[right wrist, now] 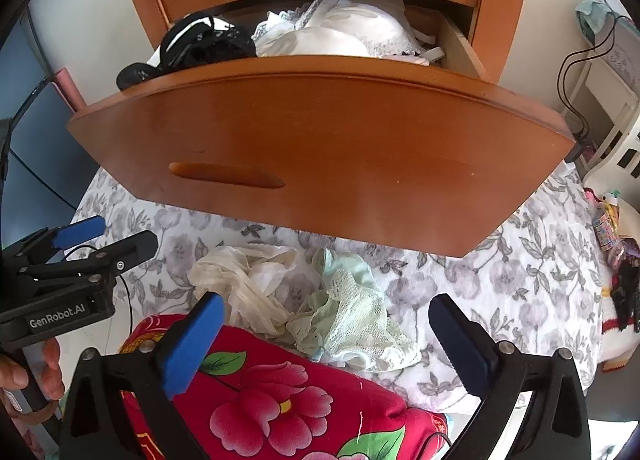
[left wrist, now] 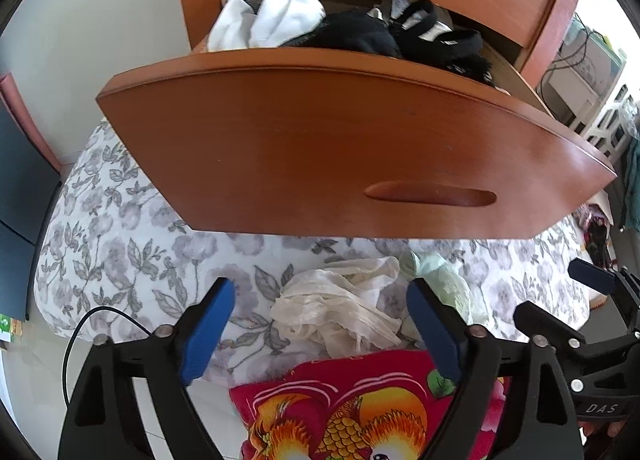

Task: Take underwear out of drawer

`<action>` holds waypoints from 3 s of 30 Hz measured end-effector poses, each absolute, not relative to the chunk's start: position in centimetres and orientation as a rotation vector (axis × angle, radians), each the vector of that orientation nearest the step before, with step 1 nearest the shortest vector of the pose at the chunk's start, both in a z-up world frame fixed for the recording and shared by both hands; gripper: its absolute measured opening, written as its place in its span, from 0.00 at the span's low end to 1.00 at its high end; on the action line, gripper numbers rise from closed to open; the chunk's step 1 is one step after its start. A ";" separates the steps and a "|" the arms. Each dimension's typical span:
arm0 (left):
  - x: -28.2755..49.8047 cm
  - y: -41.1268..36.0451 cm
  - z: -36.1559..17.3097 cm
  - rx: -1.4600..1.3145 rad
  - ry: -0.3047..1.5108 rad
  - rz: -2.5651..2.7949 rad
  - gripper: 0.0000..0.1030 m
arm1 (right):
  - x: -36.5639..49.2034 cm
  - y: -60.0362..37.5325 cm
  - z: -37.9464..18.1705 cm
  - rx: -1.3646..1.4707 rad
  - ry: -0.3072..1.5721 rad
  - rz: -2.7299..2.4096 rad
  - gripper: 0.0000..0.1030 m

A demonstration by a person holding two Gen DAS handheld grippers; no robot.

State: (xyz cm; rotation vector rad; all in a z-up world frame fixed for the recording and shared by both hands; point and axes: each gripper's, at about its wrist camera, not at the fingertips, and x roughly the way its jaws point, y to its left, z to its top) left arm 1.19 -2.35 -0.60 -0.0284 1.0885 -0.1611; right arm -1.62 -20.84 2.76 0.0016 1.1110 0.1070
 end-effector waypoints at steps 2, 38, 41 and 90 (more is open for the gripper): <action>1.2 -2.2 -0.6 -0.033 1.074 -0.152 0.95 | -1.6 -21.0 2.9 0.008 1.101 0.097 1.00; 6.1 0.7 12.4 -0.074 0.694 -0.239 0.98 | 3.4 -20.6 14.5 0.044 0.749 0.173 1.00; 7.9 0.2 12.0 -0.068 0.780 -0.265 0.98 | 5.1 -20.7 14.2 0.058 0.794 0.187 1.00; 13.6 2.3 8.3 -0.244 0.916 -0.242 0.07 | 15.8 -20.1 7.4 0.043 1.111 0.159 0.78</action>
